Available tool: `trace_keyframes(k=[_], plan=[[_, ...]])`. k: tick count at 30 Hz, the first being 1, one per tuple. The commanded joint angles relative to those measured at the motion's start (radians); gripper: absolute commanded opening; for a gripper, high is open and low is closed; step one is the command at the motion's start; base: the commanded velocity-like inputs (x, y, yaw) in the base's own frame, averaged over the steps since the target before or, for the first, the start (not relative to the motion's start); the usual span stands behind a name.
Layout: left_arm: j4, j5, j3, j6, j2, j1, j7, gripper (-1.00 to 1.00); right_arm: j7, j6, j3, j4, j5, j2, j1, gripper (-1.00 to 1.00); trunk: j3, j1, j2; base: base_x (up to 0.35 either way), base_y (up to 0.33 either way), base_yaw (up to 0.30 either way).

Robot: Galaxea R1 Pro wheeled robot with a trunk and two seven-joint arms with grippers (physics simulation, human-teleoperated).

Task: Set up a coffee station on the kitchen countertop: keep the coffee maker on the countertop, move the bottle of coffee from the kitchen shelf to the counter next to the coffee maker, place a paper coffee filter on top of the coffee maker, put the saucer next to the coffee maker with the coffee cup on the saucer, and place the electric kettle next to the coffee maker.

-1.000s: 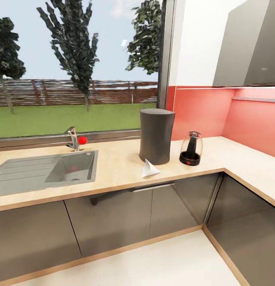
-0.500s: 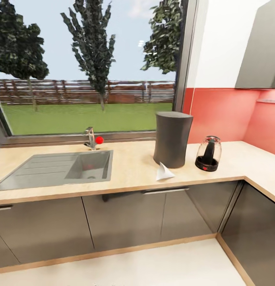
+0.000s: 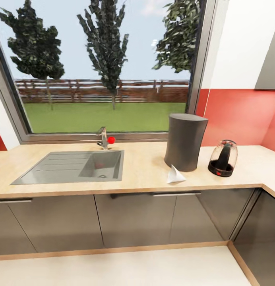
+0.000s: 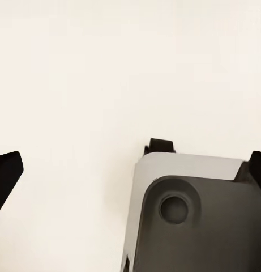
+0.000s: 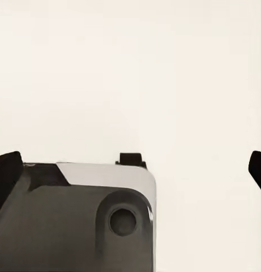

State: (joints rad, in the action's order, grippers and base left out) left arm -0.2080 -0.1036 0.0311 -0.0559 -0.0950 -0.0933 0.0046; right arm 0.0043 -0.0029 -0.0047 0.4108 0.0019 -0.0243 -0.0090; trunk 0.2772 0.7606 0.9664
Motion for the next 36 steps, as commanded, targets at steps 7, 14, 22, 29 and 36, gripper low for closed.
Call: trace_keyframes(k=[7, 14, 22, 29, 36], plan=[[-0.005, -0.01, -0.001, -0.012, -0.012, -0.074, 0.0, 1.0, 0.002, -0.003, 0.0, 0.094, -0.003, 0.002, 0.0, 1.0, -0.02, -0.027, -0.048, 0.0, 0.0, 0.012], [-0.004, -0.066, 0.001, -0.084, -0.03, -0.106, 0.0, 1.0, 0.002, -0.006, -0.002, 0.157, 0.0, -0.004, 0.0, 1.0, -0.042, -0.054, -0.097, 0.0, 0.0, 0.0], [-0.003, -0.085, 0.001, -0.095, -0.034, -0.102, 0.0, 1.0, 0.002, -0.005, -0.001, 0.145, -0.002, -0.002, 0.0, 1.0, -0.067, -0.084, -0.153, 0.0, 0.0, 0.0], [-0.002, -0.085, 0.001, -0.096, -0.034, -0.102, 0.0, 1.0, 0.001, -0.005, -0.001, 0.142, -0.002, -0.001, 0.0, 1.0, -0.089, -0.111, -0.202, 0.0, 0.0, 0.0], [-0.002, -0.085, 0.001, -0.097, -0.035, -0.103, 0.0, 1.0, 0.0, -0.005, -0.002, 0.143, -0.003, 0.001, 0.0, 1.0, -0.111, -0.138, -0.251, 0.0, 0.0, 0.0]])
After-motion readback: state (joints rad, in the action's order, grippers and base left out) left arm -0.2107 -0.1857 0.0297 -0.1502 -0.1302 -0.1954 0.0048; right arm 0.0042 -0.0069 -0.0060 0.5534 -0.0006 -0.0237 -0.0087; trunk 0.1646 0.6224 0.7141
